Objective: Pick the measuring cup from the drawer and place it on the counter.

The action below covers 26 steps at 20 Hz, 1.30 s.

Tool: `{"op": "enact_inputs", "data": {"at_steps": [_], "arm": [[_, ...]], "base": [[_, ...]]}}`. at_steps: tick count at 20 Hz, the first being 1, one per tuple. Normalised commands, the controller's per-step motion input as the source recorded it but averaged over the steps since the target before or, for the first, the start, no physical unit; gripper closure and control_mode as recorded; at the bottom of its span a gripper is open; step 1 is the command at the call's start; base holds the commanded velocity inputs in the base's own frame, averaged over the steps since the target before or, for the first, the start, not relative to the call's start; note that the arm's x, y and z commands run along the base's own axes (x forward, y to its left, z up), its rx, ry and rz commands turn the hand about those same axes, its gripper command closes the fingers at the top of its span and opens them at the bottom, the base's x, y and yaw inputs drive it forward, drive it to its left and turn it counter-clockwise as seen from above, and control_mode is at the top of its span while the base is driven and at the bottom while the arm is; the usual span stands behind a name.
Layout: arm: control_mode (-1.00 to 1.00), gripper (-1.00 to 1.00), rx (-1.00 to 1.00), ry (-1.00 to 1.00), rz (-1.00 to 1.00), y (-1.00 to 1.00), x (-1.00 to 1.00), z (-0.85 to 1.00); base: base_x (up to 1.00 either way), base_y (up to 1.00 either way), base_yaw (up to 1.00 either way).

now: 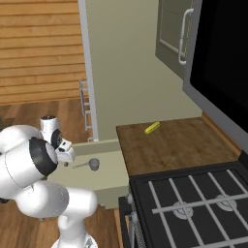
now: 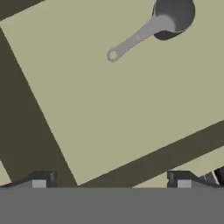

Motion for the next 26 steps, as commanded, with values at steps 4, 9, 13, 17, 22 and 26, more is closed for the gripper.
{"op": "enact_inputs", "data": {"at_steps": [4, 9, 13, 17, 22, 26], "arm": [[-1.0, -1.0, -0.06, 0.13, -0.61, -0.04, 0.83, 0.0], [-1.0, -1.0, -0.01, 0.02, -0.23, -0.2, 0.54, 0.0], [-1.0, -1.0, 0.0, 0.0, -0.11, -0.43, 0.27, -0.17], [-1.0, -1.0, -0.05, -0.01, -0.1, -0.07, 0.3, -0.4], [-1.0, -1.0, -0.01, -0.04, -0.14, 0.0, 0.29, -0.46], [-1.0, -1.0, 0.0, -0.07, -0.14, 0.0, 0.28, -0.45]], "base": [[0.0, 0.0, 0.0], [0.0, 0.0, 0.0], [0.0, 0.0, 0.0], [0.0, 0.0, 0.0], [0.0, 0.0, 0.0], [0.0, 0.0, 0.0]]}}
